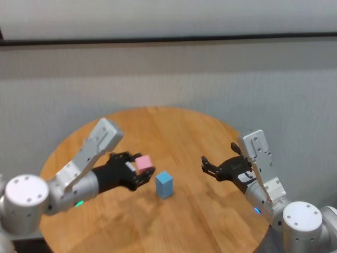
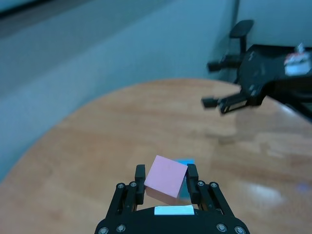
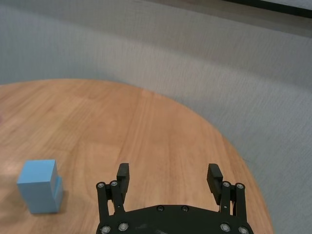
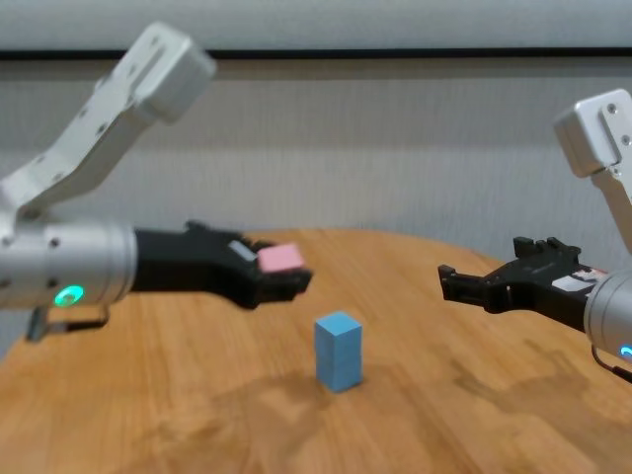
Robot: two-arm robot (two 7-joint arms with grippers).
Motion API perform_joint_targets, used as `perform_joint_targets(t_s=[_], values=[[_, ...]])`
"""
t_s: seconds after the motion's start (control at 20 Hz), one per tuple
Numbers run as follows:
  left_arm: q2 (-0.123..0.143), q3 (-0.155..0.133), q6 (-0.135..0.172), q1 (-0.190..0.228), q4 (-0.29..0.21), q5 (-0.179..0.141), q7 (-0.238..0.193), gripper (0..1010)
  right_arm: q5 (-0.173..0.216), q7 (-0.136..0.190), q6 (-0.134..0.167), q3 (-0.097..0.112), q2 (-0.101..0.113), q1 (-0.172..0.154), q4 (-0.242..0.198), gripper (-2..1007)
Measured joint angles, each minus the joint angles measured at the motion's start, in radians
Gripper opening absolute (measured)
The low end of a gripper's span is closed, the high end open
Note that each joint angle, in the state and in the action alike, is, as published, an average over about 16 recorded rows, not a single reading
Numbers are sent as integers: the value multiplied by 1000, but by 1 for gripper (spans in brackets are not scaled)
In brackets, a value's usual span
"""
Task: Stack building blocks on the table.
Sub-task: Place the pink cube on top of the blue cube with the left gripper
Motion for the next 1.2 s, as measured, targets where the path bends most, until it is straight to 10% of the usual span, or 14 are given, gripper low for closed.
perform_joint_targets(t_s=[1.2], values=[[-109, 103, -7, -171, 192, 53, -39, 529, 0, 0, 0, 0, 0, 0, 0, 1005]])
